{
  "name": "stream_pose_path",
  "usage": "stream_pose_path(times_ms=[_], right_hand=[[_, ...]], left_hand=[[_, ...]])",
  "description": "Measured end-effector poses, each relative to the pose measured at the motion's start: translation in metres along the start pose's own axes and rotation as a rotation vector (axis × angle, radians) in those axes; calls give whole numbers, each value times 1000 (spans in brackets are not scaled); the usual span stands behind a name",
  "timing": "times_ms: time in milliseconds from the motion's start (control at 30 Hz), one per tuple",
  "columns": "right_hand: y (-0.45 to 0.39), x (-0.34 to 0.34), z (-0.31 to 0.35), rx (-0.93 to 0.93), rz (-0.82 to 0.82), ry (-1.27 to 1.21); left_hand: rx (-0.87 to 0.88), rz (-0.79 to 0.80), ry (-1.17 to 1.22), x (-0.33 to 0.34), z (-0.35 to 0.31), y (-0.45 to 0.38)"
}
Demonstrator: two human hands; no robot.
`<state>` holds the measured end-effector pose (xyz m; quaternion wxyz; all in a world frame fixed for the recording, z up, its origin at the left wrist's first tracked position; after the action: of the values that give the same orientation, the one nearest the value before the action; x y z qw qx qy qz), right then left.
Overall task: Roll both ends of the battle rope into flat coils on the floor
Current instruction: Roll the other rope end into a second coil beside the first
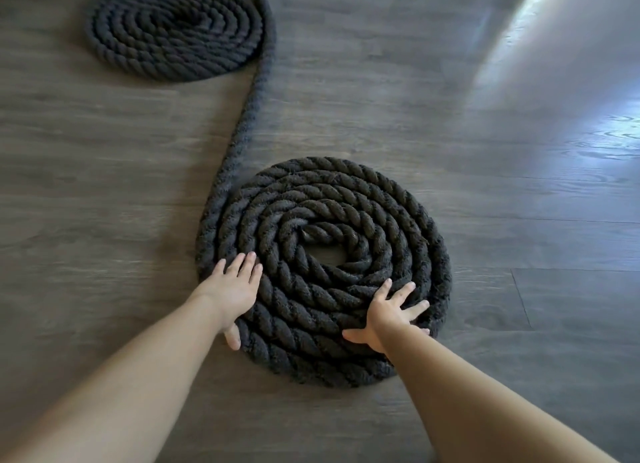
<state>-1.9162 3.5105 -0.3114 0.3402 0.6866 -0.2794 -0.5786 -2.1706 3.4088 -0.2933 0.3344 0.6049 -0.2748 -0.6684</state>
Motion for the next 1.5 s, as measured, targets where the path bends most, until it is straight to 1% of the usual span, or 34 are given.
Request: stream_pose_path(times_ms=[433, 567, 700, 967, 1067, 1167, 1233, 1300, 1400, 1433, 1500], right_hand=[[-32, -50, 10, -61, -38, 213], [-50, -73, 15, -124, -48, 264], [-71, -102, 20, -171, -43, 346], [-126, -176, 32, -303, -79, 501], [-140, -207, 38, -348, -101, 522], [-151, -232, 40, -365, -113, 500], [-155, -241, 43, -345, -119, 442], [-156, -244, 42, -261, -129, 286], [-143, -227, 33, -31, -85, -21], [-138, -219, 34, 6, -62, -85], [-133, -205, 40, 4, -36, -99]], left_hand=[[-27, -77, 125, -3, 0, -7], [-29, -150, 96, -7, -2, -14], [-72, -199, 151, -15, -9, -27], [-202, -167, 350, -51, -30, -56], [-241, -154, 426, -66, -39, -68], [-287, -133, 496, -82, -48, -79], [-317, -113, 522, -89, -51, -83], [-359, -83, 530, -95, -52, -85], [-450, 25, 543, -103, -55, -87], [-478, 75, 536, -105, -58, -88], [-506, 144, 489, -108, -61, -92]])
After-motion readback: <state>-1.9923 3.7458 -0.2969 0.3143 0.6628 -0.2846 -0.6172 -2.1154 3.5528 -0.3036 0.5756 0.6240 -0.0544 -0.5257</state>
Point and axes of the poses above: each hand's wrist, its own y-axis away from the middle knuckle, its own x-axis out of the palm, z = x × y, the point moved 10 cm from there along -y, towards the middle knuckle, and after that the axes turned 7 degrees about y, right-handed, at the moved point
